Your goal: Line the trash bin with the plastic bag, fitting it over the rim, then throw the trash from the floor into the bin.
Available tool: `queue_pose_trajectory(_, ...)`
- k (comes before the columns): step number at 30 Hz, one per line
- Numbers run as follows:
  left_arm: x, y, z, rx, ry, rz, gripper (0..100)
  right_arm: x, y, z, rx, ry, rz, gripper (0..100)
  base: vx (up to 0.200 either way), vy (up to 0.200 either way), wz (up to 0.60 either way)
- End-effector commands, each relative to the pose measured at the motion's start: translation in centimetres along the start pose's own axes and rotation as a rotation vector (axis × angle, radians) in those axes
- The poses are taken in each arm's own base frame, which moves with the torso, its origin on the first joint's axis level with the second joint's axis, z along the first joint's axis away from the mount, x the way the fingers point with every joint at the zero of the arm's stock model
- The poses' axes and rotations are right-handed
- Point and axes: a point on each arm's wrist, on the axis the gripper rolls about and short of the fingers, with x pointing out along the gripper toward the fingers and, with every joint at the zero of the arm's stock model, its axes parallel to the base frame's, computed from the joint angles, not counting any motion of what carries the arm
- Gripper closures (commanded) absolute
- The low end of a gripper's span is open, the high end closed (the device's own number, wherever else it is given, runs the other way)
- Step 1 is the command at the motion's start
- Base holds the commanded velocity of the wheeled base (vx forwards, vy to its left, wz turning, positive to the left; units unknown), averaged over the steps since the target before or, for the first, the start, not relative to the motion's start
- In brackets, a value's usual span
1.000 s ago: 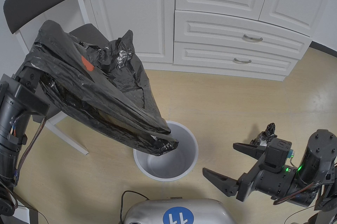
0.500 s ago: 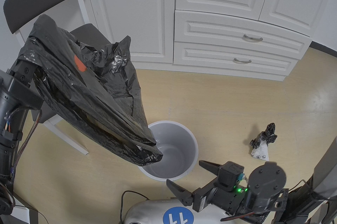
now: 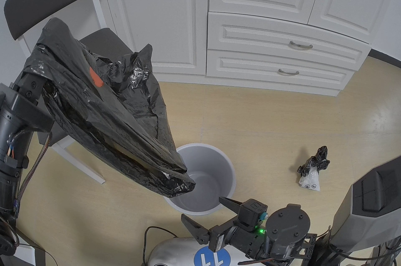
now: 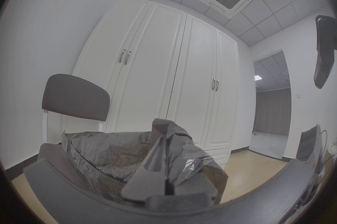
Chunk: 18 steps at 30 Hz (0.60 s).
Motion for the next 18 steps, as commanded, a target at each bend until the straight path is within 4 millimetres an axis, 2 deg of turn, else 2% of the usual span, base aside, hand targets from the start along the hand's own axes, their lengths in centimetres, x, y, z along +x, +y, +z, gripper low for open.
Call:
queue_pose_trajectory(1, 0.0, -0.1, -0.1, -0.001, 0.005, -0.003, 100, 0.8, 0.1, -0.1, 0.009, -0.024, -0.003, 0, 0.000, 0.000, 0.00)
queue_pose_trajectory(13, 0.0, -0.3, -0.3, -0.008, 0.013, -0.014, 100, 2.9, 0.9, 1.8, 0.065, -0.163, -0.070, 0, 0.000, 0.000, 0.00)
queue_pose_trajectory(18, 0.0, -0.3, -0.3, -0.009, 0.012, -0.014, 100, 4.8, 0.9, 2.7, 0.118, -0.249, -0.131, 0, 0.000, 0.000, 0.00)
